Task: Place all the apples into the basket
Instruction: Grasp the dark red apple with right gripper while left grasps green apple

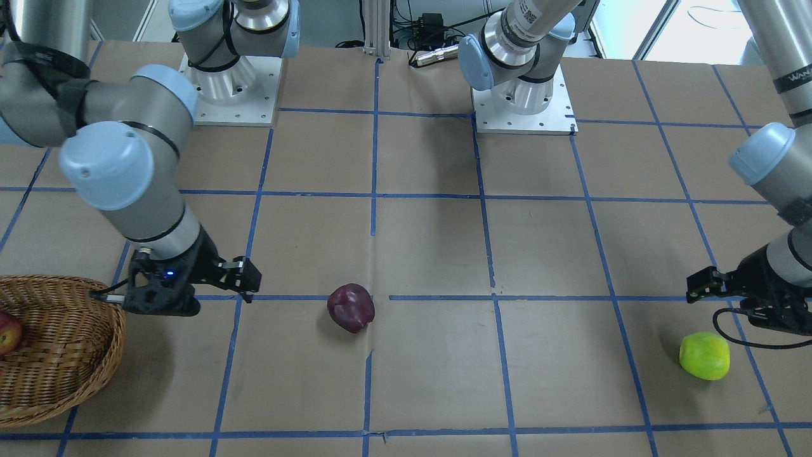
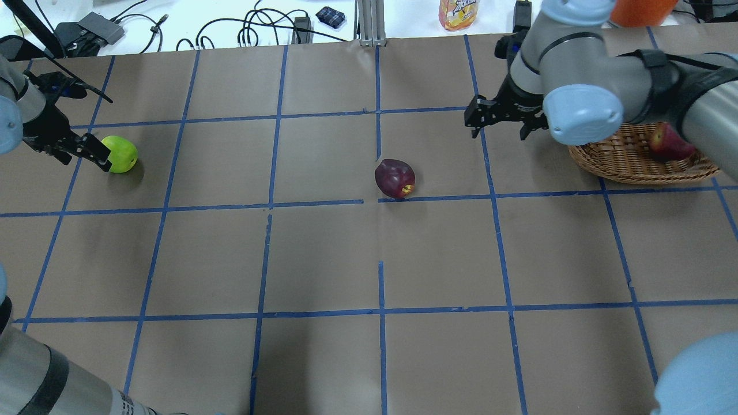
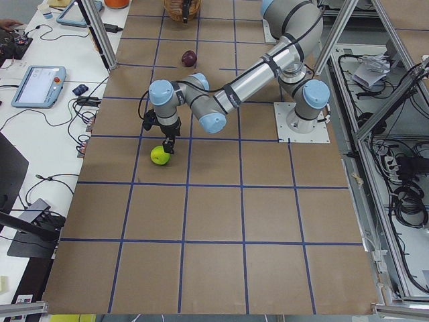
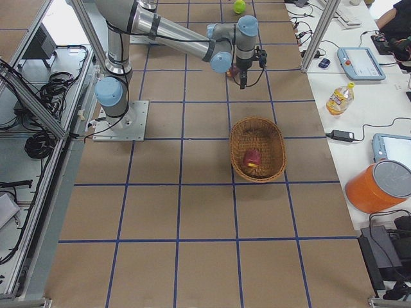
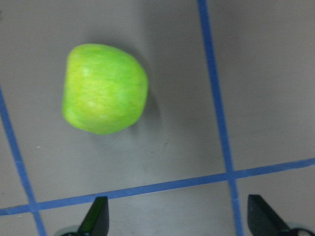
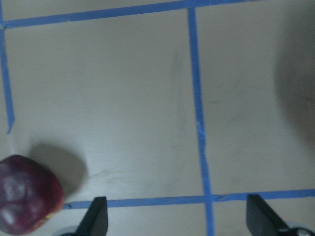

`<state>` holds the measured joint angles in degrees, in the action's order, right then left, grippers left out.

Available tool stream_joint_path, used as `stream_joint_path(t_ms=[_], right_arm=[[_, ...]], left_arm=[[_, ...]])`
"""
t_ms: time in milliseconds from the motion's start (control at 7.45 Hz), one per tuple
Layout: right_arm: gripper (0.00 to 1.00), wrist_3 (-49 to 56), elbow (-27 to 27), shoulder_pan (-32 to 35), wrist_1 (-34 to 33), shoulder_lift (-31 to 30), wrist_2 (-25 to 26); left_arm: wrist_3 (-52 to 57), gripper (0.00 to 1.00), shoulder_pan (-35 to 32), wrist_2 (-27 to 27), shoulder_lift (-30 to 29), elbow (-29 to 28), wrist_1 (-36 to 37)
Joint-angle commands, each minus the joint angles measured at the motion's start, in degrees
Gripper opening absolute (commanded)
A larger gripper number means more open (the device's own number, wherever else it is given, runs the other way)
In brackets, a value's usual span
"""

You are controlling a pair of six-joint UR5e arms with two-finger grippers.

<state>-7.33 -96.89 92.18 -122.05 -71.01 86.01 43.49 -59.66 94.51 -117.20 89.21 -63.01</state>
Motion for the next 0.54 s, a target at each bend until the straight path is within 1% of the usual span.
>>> stream_joint_path(t_ms=[0, 134, 268, 402], right_arm=[[1.0, -13.2, 0.3, 9.6, -5.3, 3.2, 0.0], [1.0, -17.1, 0.1, 11.3, -5.3, 3.9, 0.0], [1.0, -17.8, 0.1, 12.0, -5.7, 5.5, 0.7], [1.0, -18.3, -0.4, 13.0, -9.1, 6.2, 0.8]], left_arm=[[1.9, 1.0, 0.0, 0.2, -5.5, -5.2, 2.0], [2.2, 1.0, -0.3, -4.8, -6.8, -6.2, 1.8], [2.4, 1.0, -0.4, -5.2, -7.4, -6.6, 1.4], [2.7, 1.0, -0.4, -5.3, -8.0, -6.7, 1.3]])
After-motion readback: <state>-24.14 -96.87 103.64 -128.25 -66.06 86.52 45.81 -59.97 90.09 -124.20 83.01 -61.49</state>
